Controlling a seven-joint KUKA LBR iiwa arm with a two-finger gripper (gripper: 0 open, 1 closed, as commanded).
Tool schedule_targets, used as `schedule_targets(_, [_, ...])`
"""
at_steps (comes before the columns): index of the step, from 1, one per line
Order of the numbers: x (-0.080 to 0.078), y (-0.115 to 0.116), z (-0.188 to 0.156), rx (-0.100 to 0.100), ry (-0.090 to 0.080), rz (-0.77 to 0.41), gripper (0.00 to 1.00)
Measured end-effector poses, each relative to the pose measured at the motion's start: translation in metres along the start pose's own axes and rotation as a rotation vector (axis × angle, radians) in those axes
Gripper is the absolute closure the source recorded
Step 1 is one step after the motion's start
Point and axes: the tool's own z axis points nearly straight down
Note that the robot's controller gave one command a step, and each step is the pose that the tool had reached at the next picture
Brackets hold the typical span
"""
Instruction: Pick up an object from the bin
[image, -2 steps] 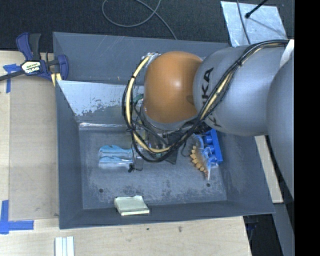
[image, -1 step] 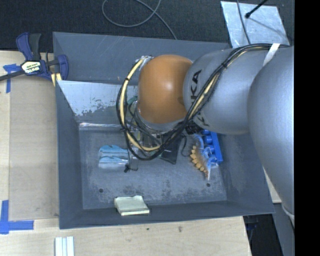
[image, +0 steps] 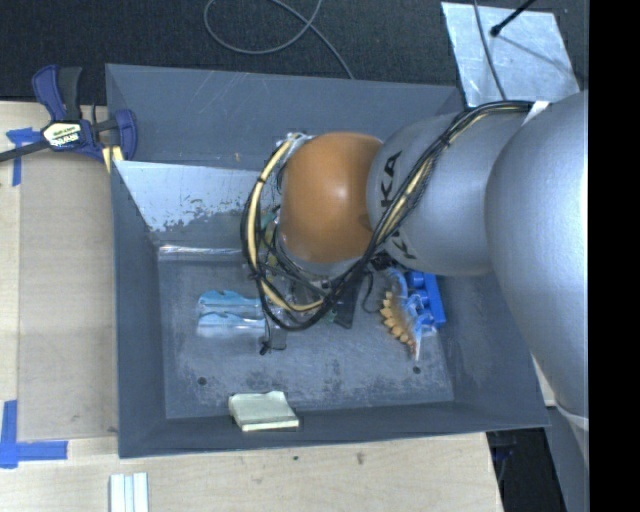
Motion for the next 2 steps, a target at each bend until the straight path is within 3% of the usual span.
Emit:
schedule_targets(1, [-0.0189,-0.0057,0.0426,-0.003,0.01,0.095,1.0])
schedule_targets(2, [-0.0189,-0.0057,0.0425,-0.003,0.01,0.095,1.0])
